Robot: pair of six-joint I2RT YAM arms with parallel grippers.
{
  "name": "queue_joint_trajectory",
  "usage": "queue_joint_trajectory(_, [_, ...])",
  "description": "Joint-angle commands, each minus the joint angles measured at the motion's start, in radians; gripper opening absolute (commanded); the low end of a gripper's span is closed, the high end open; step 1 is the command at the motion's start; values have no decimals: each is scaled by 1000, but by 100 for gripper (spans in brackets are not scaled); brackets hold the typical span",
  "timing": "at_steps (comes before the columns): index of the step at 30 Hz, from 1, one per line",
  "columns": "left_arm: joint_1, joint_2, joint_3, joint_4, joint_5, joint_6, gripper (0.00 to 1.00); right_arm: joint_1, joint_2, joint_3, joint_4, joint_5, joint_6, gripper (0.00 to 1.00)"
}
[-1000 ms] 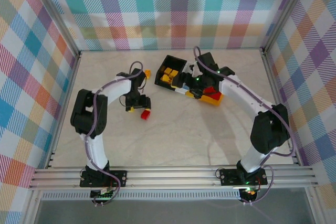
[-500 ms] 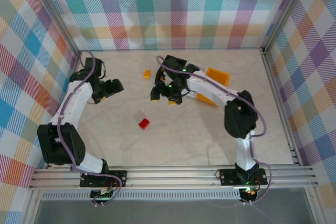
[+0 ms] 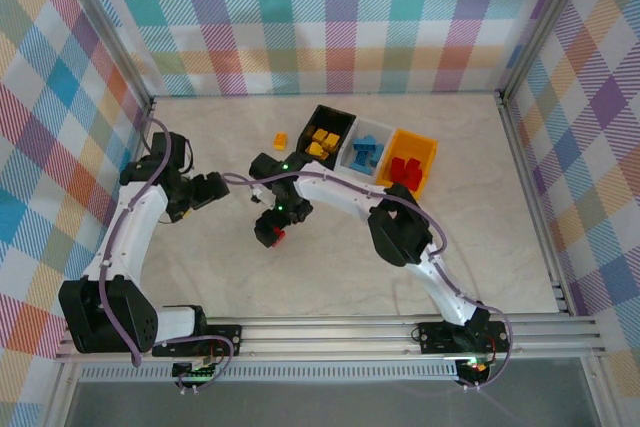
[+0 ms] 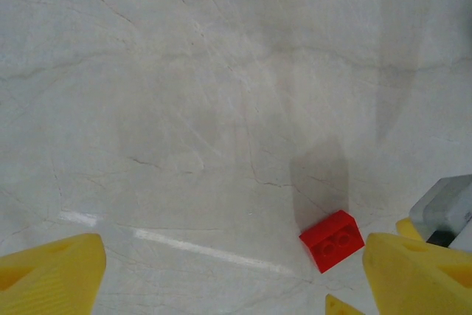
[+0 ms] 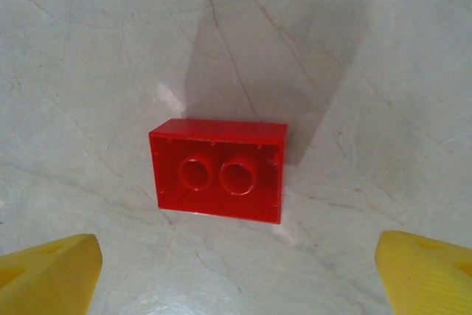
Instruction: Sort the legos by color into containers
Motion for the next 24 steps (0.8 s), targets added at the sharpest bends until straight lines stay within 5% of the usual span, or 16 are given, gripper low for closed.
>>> queue_joint_trajectory(1, [10, -14, -17, -26, 0, 16, 90, 8, 48, 64, -39, 20, -60, 96])
queue_joint_trajectory(17, [10, 25, -8, -18, 4, 28, 90, 11, 170, 163, -42, 33, -75, 96])
queue_joint_trajectory(24, [12, 28, -6, -20, -4, 33, 90, 15, 219, 204, -76, 62, -62, 88])
